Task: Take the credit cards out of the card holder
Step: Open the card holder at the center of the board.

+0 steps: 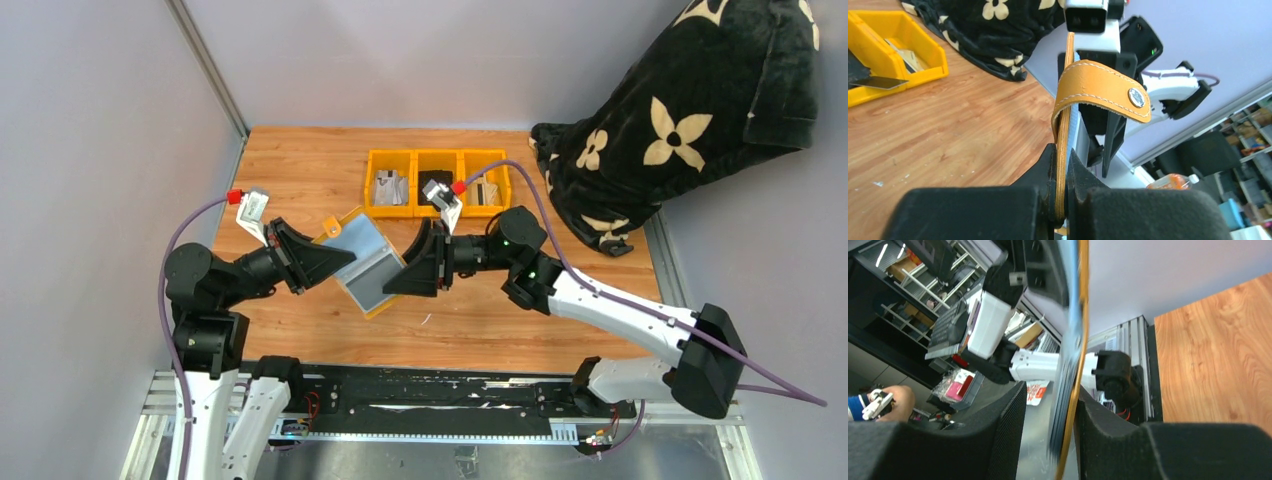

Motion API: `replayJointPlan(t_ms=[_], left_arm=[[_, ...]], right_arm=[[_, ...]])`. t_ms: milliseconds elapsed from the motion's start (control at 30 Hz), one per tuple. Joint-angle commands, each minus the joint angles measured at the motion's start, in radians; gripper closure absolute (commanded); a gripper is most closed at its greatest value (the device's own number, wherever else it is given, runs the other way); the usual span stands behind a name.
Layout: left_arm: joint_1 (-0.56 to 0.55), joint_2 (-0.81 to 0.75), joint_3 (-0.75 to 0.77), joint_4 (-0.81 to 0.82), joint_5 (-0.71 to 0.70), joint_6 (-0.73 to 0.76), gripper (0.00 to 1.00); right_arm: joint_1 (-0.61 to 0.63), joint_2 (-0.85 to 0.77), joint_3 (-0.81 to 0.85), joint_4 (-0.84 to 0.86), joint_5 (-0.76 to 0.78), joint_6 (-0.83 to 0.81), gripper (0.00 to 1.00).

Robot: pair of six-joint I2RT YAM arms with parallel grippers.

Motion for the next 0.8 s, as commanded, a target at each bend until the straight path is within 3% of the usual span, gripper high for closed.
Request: replayJointPlan(t_ms=[0, 200, 433, 767], left_arm=[[-0.004, 0.024, -0.018, 0.099, -0.027, -0.116, 1.0], [-0.004, 0.032, -0.009, 0.108, -0.024, -0.144, 1.0], [-0.004, 0.035, 0.015, 0.101, -0.015, -0.157, 1.0], [-0.005, 0.034, 0.024, 0.101, -0.01, -0.172, 1.0]], right_arm=[[0.016, -0.105, -0.107, 0.069, -0.043, -0.03, 0.58], [0.016, -0.177, -0.151, 0.006, 0.017, -0.097, 0.6], [0.014, -0.151, -0.092, -0.105, 0.111, -0.155, 0.76], [0.013, -0.151, -0.093, -0.092, 0.164, -0.157, 0.83]])
